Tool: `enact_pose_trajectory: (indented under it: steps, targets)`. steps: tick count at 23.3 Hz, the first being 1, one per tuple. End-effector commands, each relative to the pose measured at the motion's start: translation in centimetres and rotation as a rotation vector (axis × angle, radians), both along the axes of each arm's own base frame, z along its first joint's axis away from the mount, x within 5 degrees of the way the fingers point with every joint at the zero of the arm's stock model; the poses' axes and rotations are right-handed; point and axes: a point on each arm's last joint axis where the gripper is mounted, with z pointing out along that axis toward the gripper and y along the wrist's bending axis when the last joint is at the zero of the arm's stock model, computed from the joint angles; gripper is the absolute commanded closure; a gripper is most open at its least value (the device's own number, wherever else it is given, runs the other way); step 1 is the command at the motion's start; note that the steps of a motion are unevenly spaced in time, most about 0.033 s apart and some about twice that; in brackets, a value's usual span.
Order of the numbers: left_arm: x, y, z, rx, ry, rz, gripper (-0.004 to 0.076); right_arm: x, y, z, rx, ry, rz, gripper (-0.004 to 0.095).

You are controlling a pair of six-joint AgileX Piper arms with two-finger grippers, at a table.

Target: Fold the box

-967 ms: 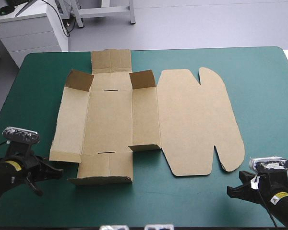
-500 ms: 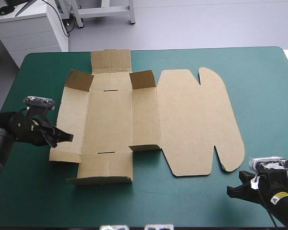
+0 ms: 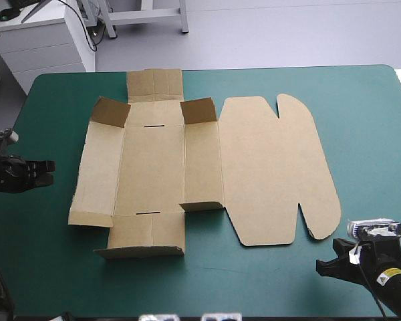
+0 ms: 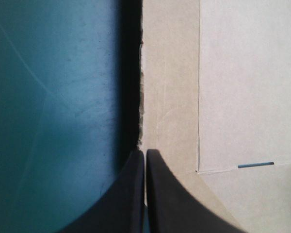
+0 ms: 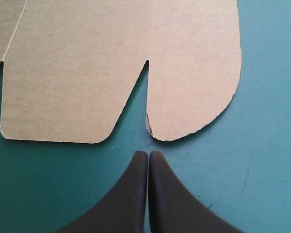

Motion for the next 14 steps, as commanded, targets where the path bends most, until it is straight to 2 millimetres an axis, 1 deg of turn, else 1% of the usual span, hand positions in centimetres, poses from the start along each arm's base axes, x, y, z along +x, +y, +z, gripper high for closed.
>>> enact_pose_trajectory:
  steps: [1,7,9,10,11,13,14]
  targets:
    - [0.7,0.4,1.2,-0.018,-0.101,0.007,0.0731,0.5,0.0,1.2,0.010,-0.080,-0.012,0.0912]
    - [1.9,0.8,0.4,-0.073,-0.133,0.045,0.0731,0.5,0.0,1.2,0.010,-0.080,-0.012,0.0912]
    - [2.2,0.9,0.0,-0.069,-0.130,0.016,0.0730,0.5,0.0,1.2,0.008,-0.080,-0.012,0.0912]
    - [2.5,0.8,-0.5,-0.076,-0.118,-0.007,0.0717,0.5,0.0,1.2,0.008,-0.080,-0.012,0.0912]
    - [2.7,0.8,-0.8,-0.080,-0.108,-0.012,0.0698,0.5,0.0,1.2,0.008,-0.080,-0.012,0.0912]
    - [3.4,0.4,-2.0,-0.107,-0.067,-0.040,0.0576,0.5,0.0,1.2,0.008,-0.080,-0.012,0.0912]
    - [3.9,0.0,-2.7,-0.126,-0.040,-0.065,0.0480,0.5,0.0,1.2,0.008,-0.081,-0.013,0.0912]
